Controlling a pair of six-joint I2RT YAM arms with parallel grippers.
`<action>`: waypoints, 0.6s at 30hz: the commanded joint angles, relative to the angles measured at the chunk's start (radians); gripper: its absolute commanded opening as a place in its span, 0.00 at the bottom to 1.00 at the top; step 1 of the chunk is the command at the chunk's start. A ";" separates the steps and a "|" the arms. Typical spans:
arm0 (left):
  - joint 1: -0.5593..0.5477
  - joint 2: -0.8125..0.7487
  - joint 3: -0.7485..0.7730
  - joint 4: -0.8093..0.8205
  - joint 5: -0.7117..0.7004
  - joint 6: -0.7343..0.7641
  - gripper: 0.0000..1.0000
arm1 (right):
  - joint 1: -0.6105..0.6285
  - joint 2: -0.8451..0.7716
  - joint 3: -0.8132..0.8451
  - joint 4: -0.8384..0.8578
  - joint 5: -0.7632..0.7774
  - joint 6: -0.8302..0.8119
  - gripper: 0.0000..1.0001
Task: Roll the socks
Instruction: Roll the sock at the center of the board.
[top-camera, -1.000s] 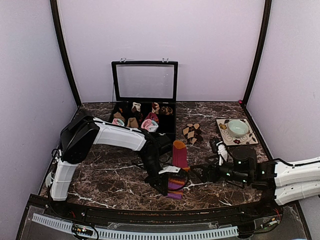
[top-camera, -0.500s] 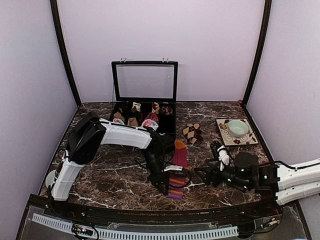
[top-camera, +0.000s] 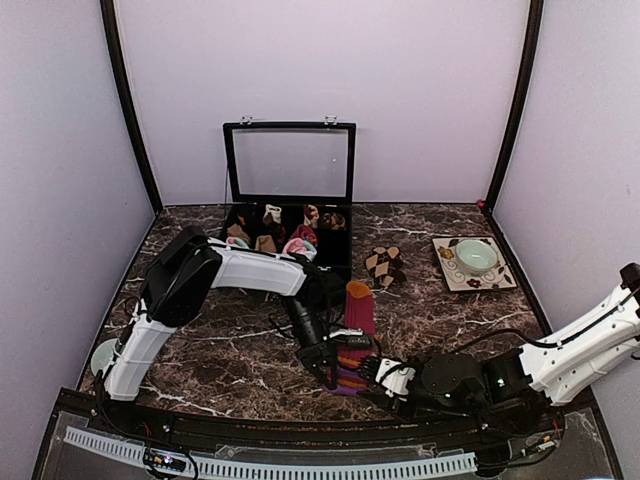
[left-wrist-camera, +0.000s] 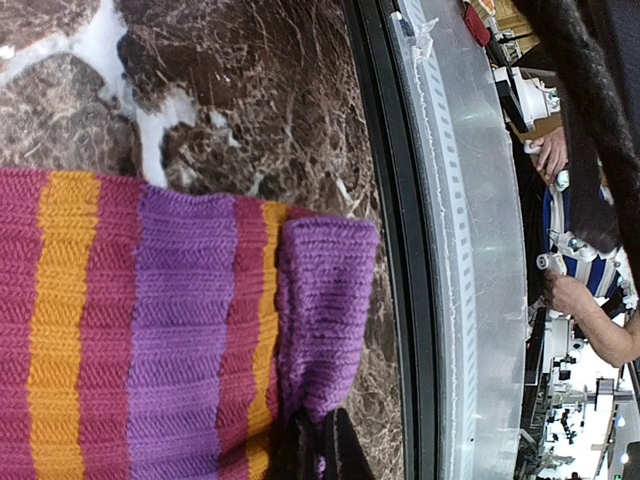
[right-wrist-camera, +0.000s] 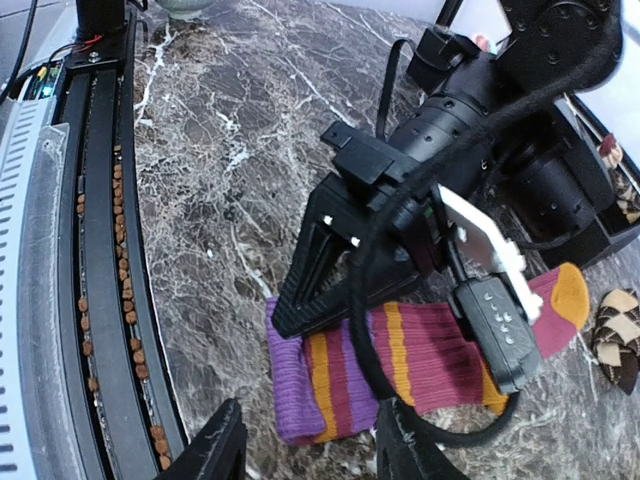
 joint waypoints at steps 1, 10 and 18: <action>0.007 0.075 -0.015 0.011 -0.145 -0.015 0.00 | 0.008 0.107 0.048 0.094 -0.031 -0.106 0.41; 0.007 0.077 -0.014 0.001 -0.166 -0.010 0.00 | -0.091 0.244 0.061 0.210 -0.183 -0.137 0.34; 0.007 0.078 0.001 0.002 -0.155 -0.016 0.00 | -0.141 0.327 0.065 0.258 -0.264 -0.138 0.31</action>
